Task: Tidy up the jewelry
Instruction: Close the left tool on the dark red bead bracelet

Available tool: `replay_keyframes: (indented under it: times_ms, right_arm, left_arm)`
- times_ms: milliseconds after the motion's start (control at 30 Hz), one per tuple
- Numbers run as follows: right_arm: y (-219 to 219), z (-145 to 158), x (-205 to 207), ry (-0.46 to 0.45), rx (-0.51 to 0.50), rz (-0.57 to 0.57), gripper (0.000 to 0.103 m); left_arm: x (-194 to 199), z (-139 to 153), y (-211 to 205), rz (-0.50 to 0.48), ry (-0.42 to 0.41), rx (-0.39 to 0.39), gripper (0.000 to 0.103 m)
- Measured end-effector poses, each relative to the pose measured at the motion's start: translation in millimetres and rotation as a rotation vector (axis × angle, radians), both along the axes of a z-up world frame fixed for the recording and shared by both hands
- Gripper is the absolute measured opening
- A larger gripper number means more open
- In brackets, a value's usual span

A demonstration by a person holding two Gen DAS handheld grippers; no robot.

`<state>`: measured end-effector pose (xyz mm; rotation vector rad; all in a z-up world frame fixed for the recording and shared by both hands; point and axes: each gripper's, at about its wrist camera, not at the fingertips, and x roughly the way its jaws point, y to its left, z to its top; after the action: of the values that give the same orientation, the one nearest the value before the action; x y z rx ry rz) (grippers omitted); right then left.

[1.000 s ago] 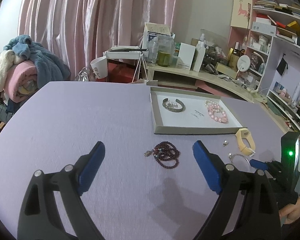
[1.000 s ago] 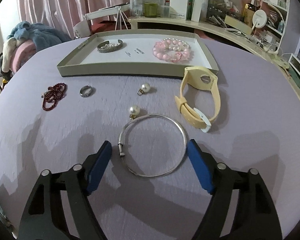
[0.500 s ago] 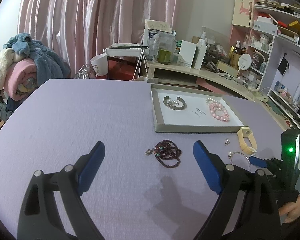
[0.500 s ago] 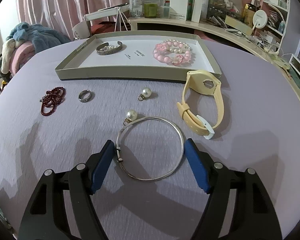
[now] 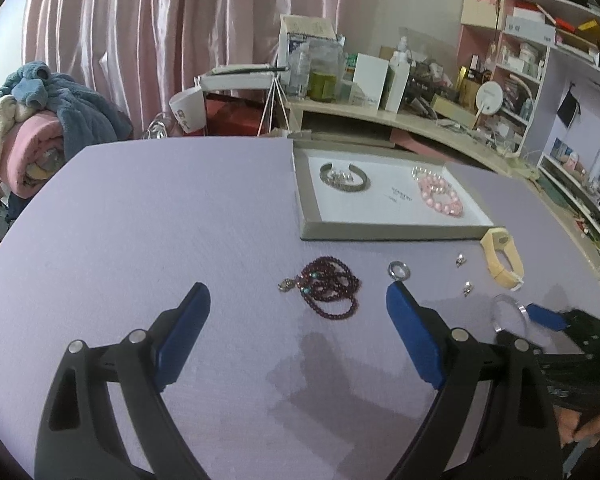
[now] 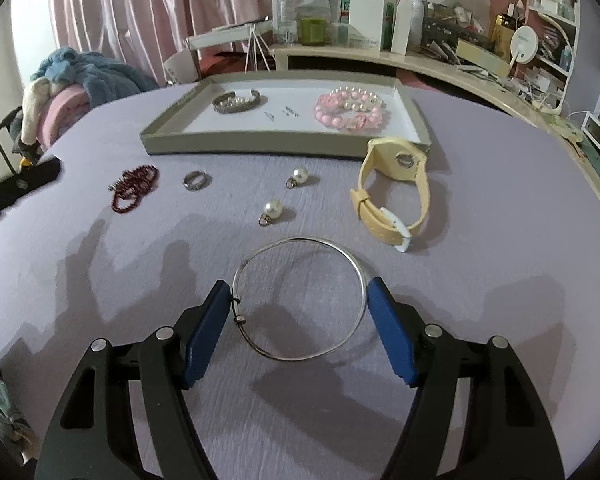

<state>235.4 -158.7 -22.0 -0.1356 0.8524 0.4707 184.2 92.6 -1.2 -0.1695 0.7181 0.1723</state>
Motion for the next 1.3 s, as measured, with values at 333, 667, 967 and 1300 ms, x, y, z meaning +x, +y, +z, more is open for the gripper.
replay_keyframes:
  times_ms: [333, 667, 967, 1300]
  right_arm:
    - [-16.4, 28.0, -1.7, -0.055, 0.081, -0.02, 0.072]
    - [-28.4, 25.8, 8.3, -0.048, 0.1, -0.05, 0.072]
    - [-28.1, 24.2, 13.2, -0.033, 0.112, -0.048, 0.072]
    - [-29.3, 33.1, 7.1, -0.053, 0.135, -0.042, 0.072]
  left_arm:
    - [26.7, -20.8, -11.2, 0.002, 0.084, 0.008, 0.087]
    - [61.6, -45.7, -15.1, 0.029, 0.184, -0.01, 0.068]
    - [78.3, -47.6, -22.4, 0.043, 0.186, 0.042, 0.041]
    - [64.5, -38.2, -14.5, -0.002, 0.143, -0.009, 0.011]
